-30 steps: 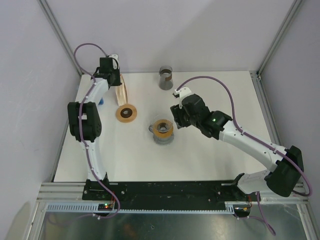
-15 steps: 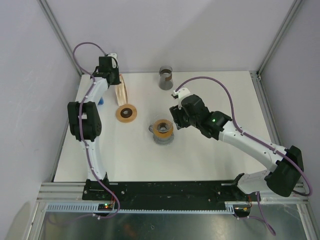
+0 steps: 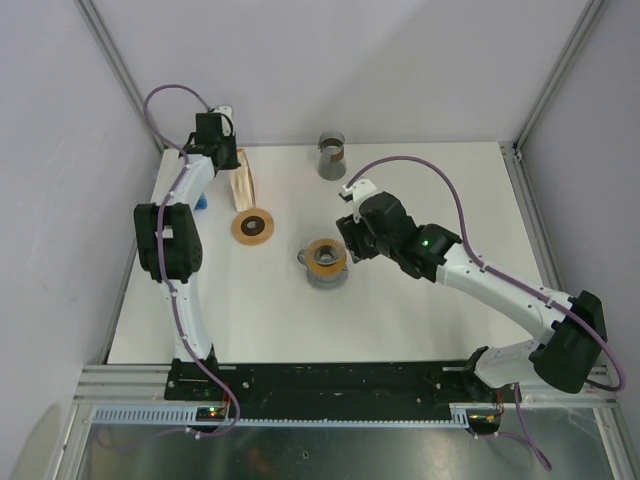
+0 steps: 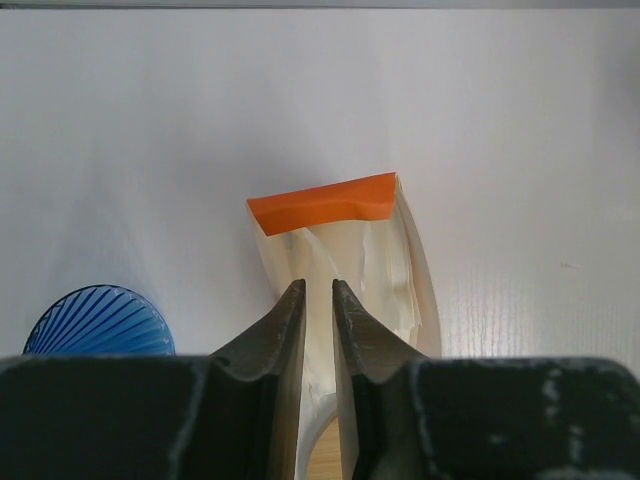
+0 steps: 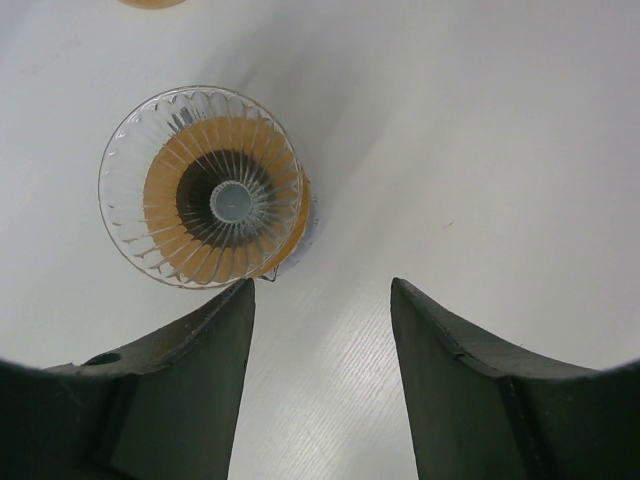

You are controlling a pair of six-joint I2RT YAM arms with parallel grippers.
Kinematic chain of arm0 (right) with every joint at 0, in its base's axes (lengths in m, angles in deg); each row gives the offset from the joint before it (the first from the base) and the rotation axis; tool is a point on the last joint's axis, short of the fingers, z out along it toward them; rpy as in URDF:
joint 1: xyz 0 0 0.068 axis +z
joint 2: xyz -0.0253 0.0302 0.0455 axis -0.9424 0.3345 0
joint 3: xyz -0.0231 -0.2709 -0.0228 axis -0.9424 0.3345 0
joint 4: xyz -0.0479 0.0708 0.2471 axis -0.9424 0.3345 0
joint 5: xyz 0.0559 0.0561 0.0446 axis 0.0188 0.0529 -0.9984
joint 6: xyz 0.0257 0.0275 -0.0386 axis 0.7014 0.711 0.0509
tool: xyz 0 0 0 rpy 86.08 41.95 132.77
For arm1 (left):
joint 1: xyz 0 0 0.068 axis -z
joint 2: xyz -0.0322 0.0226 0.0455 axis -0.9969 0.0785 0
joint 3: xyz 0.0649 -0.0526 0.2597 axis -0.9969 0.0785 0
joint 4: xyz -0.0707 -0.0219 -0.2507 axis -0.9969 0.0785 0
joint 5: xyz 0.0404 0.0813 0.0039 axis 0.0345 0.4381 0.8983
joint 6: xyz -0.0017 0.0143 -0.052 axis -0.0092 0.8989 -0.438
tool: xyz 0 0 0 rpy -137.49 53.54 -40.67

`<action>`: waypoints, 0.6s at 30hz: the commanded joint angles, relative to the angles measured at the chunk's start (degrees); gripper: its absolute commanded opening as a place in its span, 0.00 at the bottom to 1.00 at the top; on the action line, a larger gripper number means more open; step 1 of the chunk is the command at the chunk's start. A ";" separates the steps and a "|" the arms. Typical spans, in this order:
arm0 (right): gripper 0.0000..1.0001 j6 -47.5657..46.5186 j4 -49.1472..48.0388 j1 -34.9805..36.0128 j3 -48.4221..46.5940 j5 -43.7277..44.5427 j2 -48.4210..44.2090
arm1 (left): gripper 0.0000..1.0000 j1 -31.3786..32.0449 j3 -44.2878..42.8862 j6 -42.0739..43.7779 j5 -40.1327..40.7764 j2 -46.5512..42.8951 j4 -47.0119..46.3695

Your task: Place the coffee filter in the dripper

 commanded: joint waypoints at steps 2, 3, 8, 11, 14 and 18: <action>0.62 -1.10 -0.50 0.84 -0.40 -0.08 -0.29 | 0.22 -0.33 -1.12 -0.49 -0.62 0.83 -0.92; 0.62 -1.19 -0.52 1.05 -0.40 -0.15 -0.20 | 0.23 -0.33 -1.25 -0.28 -0.44 0.89 -0.91; 0.62 -1.77 -0.54 1.86 -0.36 -0.80 0.37 | 0.26 -0.25 -1.99 1.65 0.77 0.86 -0.91; 0.62 -1.96 -0.50 2.16 -0.39 -1.20 0.61 | 0.28 -0.25 -2.42 1.92 1.35 1.47 -0.92; 0.62 -2.09 -0.43 2.55 -0.40 -1.53 0.69 | 0.29 -0.25 -2.56 1.95 1.18 2.14 -0.97; 0.62 -2.24 -0.12 2.76 -0.38 -1.61 0.80 | 0.30 -0.25 -3.01 1.96 1.10 3.27 -0.93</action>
